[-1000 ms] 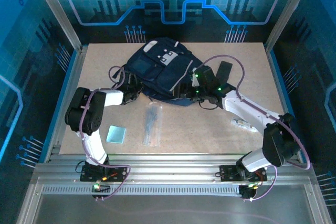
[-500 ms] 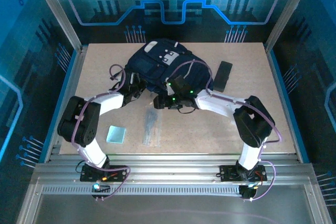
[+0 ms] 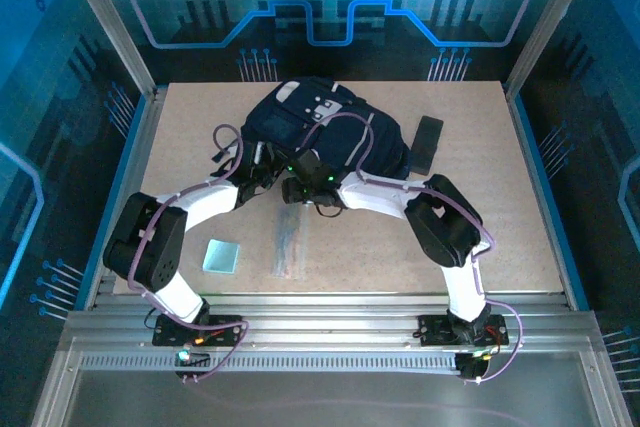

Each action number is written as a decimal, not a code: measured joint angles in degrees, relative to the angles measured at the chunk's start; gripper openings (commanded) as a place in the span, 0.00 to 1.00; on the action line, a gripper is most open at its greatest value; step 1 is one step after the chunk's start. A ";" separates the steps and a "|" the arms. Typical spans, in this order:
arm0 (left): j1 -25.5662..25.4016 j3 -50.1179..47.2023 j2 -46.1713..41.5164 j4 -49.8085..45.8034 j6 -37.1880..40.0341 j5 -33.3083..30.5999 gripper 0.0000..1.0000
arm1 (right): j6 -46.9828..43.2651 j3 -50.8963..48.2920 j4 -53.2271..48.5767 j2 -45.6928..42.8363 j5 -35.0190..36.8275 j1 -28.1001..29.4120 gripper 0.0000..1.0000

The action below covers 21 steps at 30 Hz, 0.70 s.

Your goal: Pack the student bag

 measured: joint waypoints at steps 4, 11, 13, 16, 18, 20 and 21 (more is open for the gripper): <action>-0.48 -0.72 -0.68 0.00 -0.66 -0.39 0.00 | 1.11 0.17 1.05 1.53 4.79 0.61 0.50; -0.85 -1.64 -2.10 0.50 -2.08 -0.94 0.00 | 2.86 0.37 3.52 2.86 11.58 1.27 0.34; -0.85 -1.88 -2.75 0.81 -2.14 -1.42 0.00 | 2.89 0.37 4.79 3.28 12.61 1.49 0.24; -0.87 -2.12 -3.48 0.94 -2.16 -1.84 0.00 | 2.64 0.37 7.48 4.26 12.85 1.53 0.00; -0.96 -2.29 -3.74 0.96 -2.16 -1.88 0.00 | 2.84 0.31 9.44 4.57 12.48 1.51 0.00; -1.14 -2.32 -3.74 0.96 -2.16 -1.88 0.00 | 2.21 -0.02 11.76 4.55 11.37 1.51 0.00; -1.20 -2.32 -3.74 1.01 -2.16 -1.90 0.00 | 2.10 -0.31 12.98 4.55 10.73 1.51 0.00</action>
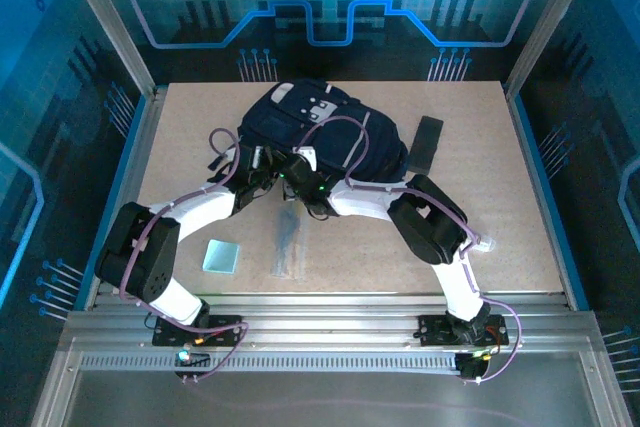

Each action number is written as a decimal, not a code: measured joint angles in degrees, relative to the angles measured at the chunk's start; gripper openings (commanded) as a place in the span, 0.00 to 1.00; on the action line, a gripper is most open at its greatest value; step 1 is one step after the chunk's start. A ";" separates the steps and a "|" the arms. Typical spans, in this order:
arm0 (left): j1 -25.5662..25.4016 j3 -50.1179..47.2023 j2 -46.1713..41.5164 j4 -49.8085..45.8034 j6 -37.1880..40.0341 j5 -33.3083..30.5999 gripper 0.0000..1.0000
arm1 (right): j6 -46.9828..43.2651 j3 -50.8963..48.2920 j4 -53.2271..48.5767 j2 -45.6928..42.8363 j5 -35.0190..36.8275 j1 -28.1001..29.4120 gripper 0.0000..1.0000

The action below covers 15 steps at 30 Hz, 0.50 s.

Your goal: Pack the student bag

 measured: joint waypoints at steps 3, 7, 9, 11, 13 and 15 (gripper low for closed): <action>-0.07 -0.02 0.02 0.17 0.00 -0.02 0.00 | -0.20 -1.84 3.04 -0.35 -2.08 -0.20 0.00; -0.04 -0.02 0.70 0.35 0.02 0.02 0.00 | -0.31 -5.53 4.90 -2.51 -5.88 -1.11 0.00; 0.68 0.04 1.70 0.63 0.07 0.26 0.00 | -0.87 -7.61 4.74 -4.52 -9.11 -2.23 0.00; 1.40 0.07 2.54 0.74 0.13 0.81 0.00 | -1.68 -9.11 4.31 -6.21 -11.85 -3.37 0.00; 2.16 0.33 3.15 0.76 0.31 1.31 0.00 | -3.10 -11.74 4.66 -8.37 -14.91 -4.63 0.00; 2.67 0.81 3.48 0.76 0.61 1.62 0.00 | -4.20 -14.34 3.87 -10.49 -17.16 -5.68 0.00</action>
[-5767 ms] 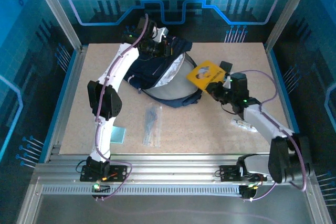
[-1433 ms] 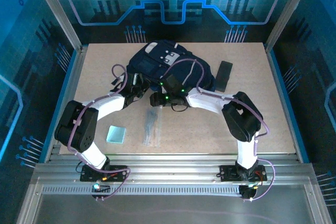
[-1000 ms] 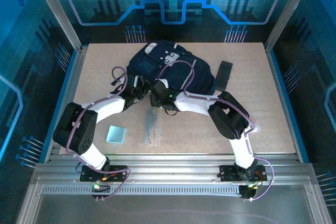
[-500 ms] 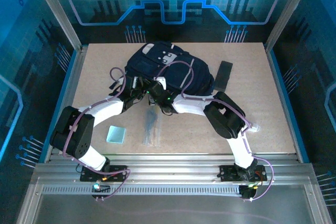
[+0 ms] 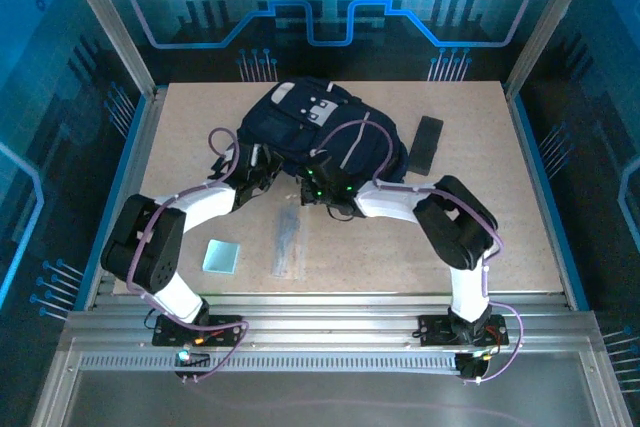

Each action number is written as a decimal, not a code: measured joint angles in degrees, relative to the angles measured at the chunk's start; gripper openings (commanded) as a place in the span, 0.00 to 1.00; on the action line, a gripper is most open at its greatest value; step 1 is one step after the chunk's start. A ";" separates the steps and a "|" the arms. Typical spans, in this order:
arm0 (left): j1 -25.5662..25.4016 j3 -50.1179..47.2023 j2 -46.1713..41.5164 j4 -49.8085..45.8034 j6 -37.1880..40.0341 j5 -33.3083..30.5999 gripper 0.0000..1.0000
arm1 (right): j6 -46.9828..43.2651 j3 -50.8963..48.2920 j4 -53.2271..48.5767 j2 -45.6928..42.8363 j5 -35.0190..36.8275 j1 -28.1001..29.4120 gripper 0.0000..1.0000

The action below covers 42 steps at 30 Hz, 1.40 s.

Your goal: Pack the student bag

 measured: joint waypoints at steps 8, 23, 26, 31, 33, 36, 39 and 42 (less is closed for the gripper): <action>0.61 0.35 0.20 0.02 0.09 1.03 0.00 | -2.27 -6.60 -4.90 -6.51 -8.09 -5.22 0.00; -1.40 0.37 0.17 1.57 -1.70 1.11 0.00 | 1.22 0.70 -1.77 -3.93 -12.02 -3.50 0.39; -1.75 0.35 0.11 1.73 -2.47 0.96 0.00 | 2.38 3.17 -0.59 -1.01 -11.80 -2.89 0.47; -1.81 0.35 -0.07 1.51 -3.58 0.39 0.00 | 3.32 6.86 -1.57 2.71 -7.85 -1.60 0.52; -1.88 0.35 -0.59 1.27 -3.61 0.31 0.00 | 3.41 7.76 -2.67 2.99 -4.83 -0.61 0.54; -2.34 0.35 -1.62 1.22 -3.63 -0.04 0.00 | 3.15 9.46 -4.63 3.04 1.38 0.94 0.56; -2.80 0.35 -2.71 1.29 -4.09 -0.55 0.00 | 2.29 11.65 -6.71 3.72 8.52 2.73 0.51; -3.10 0.35 -3.39 1.29 -5.09 -1.05 0.00 | 1.53 14.10 -8.33 5.60 15.26 4.28 0.46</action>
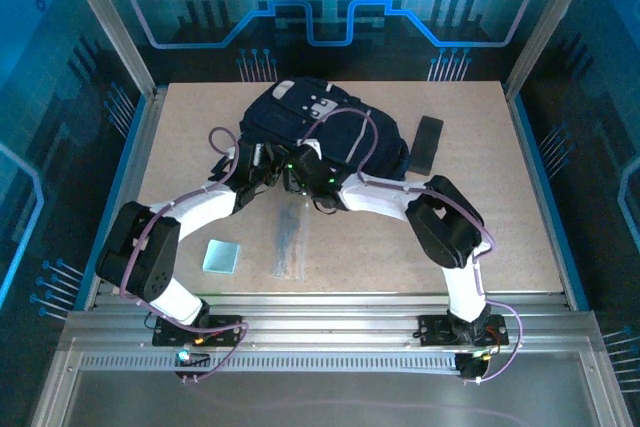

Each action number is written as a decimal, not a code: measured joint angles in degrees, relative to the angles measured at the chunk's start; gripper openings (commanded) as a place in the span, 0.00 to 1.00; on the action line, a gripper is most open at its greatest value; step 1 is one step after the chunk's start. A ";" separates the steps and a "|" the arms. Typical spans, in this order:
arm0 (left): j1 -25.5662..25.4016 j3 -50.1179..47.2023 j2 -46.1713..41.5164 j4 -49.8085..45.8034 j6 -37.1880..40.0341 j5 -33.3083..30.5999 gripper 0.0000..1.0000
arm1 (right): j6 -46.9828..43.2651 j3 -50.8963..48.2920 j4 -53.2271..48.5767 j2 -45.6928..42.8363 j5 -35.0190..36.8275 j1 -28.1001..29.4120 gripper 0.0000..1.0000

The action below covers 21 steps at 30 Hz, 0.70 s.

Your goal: Pack the student bag

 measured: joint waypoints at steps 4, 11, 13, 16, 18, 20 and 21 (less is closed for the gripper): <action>-0.39 -0.11 -0.44 -0.02 -1.01 -0.39 0.00 | -0.04 3.17 -1.07 3.72 8.35 1.40 0.35; -1.09 -0.37 -2.12 -0.20 -1.29 -0.74 0.00 | -0.46 3.26 1.16 5.05 11.15 1.16 0.00; -1.14 -0.37 -2.27 -0.24 -1.01 -1.22 0.00 | -0.59 1.92 3.61 4.55 9.29 0.90 0.00; -1.27 -0.39 -2.23 -1.14 0.48 -1.66 0.00 | -1.03 -1.14 5.70 2.80 4.48 0.09 0.00; -1.42 -0.39 -2.23 -1.33 1.68 -2.08 0.00 | -1.14 -2.71 5.99 1.14 -0.46 -1.14 0.00; -1.29 -0.39 -1.97 -0.98 2.64 -2.08 0.00 | -1.11 -4.13 5.97 -0.68 -6.62 -2.95 0.00; -1.11 -0.39 -1.68 -0.66 2.97 -2.03 0.00 | -1.11 -4.55 5.90 -1.27 -9.07 -3.67 0.00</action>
